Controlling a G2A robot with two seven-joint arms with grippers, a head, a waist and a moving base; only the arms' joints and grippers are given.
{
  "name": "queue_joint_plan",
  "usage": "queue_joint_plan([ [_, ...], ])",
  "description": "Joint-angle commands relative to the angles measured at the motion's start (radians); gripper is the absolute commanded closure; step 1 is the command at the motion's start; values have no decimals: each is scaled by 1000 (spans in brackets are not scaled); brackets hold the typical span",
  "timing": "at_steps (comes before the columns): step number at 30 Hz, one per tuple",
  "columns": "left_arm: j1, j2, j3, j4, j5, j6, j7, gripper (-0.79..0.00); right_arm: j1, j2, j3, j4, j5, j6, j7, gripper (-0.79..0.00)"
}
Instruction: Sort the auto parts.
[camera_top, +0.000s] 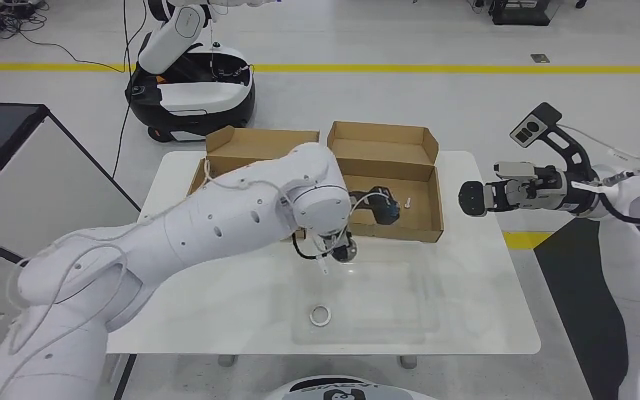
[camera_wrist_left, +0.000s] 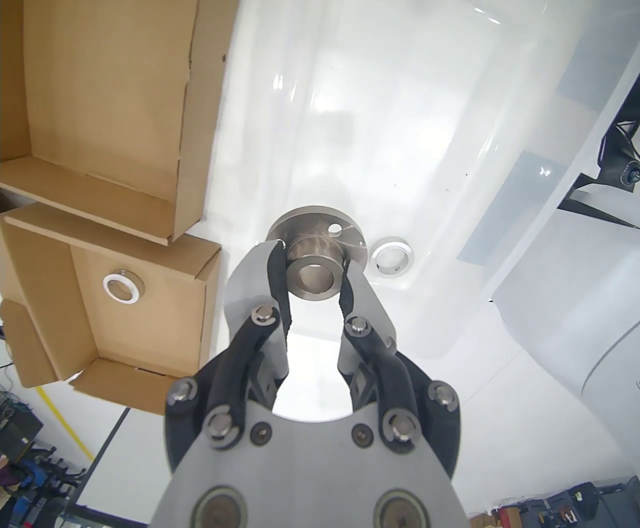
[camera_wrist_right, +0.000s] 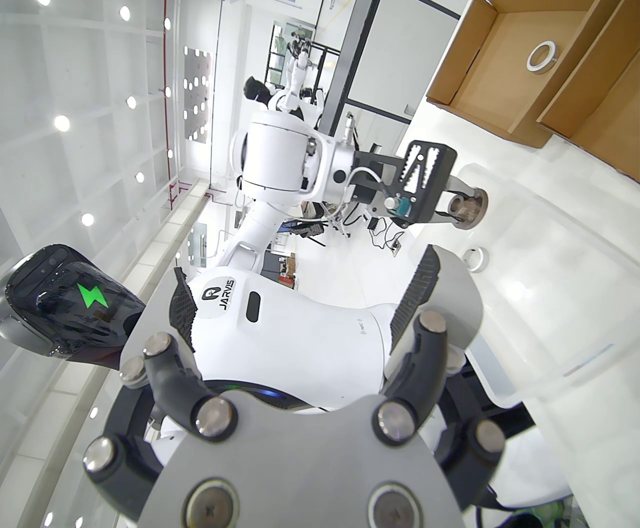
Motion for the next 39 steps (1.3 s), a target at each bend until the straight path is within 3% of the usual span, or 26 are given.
queue_joint_plan([
  [1, -23, 14, 3, -6, -4, 8, 0, 0, 0, 0, 0, 0, 0, 0, 0, -785],
  [8, -21, 75, -80, -14, -100, 14, 10, 0, 0, 0, 0, 0, 0, 0, 0, -785],
  [16, 142, 173, -293, -1, -239, -114, 130, 0, 0, 0, 0, 0, 0, 0, 0, -785],
  [22, 274, 235, -426, -18, -307, -188, 141, 0, 0, 0, 0, 0, 0, 0, 0, -785],
  [26, 313, 249, -463, -48, -334, -240, 161, 0, 0, 0, 0, 0, 0, 0, 0, -785],
  [37, 313, 249, -463, -48, -334, -240, 161, 0, 0, 0, 0, 0, 0, 0, 0, -785],
  [39, 333, 254, -478, -30, -308, -211, 202, 0, 0, 0, 0, 0, 0, 0, 0, -785],
])
